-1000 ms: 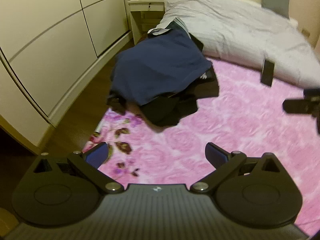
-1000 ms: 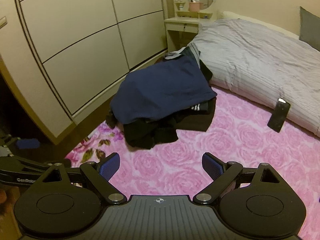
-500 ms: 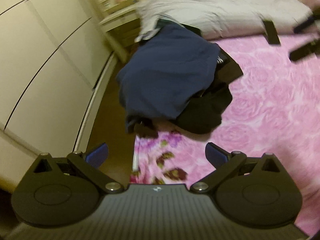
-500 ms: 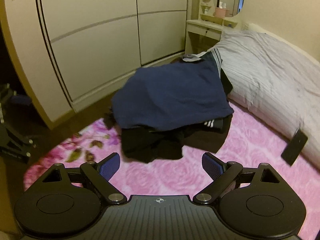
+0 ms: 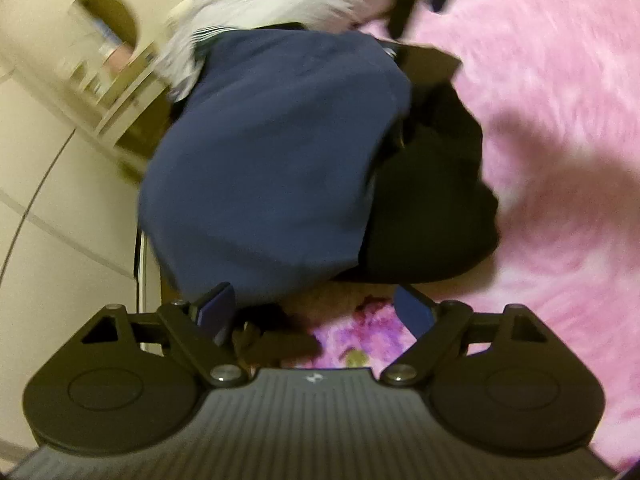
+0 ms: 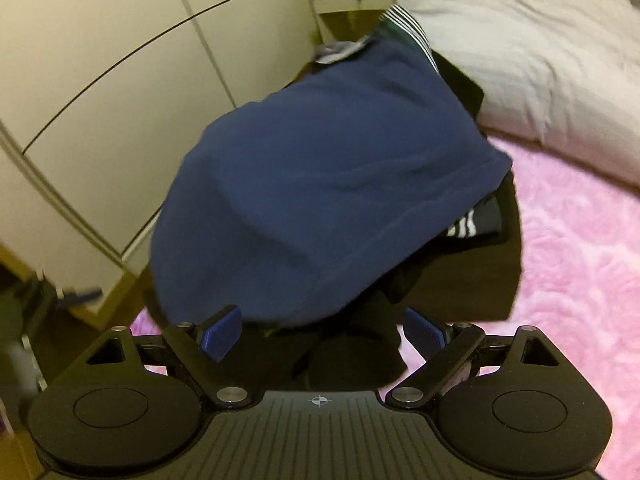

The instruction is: Fold clothes

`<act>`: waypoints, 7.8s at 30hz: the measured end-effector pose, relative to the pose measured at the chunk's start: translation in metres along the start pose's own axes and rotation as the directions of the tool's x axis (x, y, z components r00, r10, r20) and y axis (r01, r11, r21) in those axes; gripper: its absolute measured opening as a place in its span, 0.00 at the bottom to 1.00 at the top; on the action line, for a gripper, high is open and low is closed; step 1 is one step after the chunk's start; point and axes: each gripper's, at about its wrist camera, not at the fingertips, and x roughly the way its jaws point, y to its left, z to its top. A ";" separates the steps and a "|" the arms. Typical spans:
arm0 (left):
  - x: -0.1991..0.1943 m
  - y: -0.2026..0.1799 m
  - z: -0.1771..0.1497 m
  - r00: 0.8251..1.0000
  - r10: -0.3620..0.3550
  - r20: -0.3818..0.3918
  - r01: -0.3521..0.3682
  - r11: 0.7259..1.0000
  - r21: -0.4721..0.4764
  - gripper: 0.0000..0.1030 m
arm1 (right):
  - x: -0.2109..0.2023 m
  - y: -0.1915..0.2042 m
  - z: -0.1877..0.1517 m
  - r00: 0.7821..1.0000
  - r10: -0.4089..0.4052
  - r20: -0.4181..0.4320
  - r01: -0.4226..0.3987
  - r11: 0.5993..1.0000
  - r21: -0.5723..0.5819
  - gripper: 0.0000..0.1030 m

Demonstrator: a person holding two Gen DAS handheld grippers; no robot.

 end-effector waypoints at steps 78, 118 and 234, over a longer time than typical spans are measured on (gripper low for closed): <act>-0.317 -0.204 0.049 0.864 -0.490 0.112 0.493 0.781 -0.385 0.33 | -0.271 -0.015 -0.255 0.993 -0.109 -0.034 0.114 0.977 0.179 0.85; -0.168 -0.401 0.193 0.779 -0.622 -0.080 0.488 0.521 0.701 0.75 | -0.364 -0.370 -0.276 0.926 -0.363 -0.106 0.372 0.925 0.080 0.00; -0.179 -0.197 -0.016 0.650 -0.758 -0.052 0.747 0.650 -0.138 0.00 | -0.242 -0.067 -0.478 0.807 0.591 -0.003 -0.543 0.743 0.391 0.71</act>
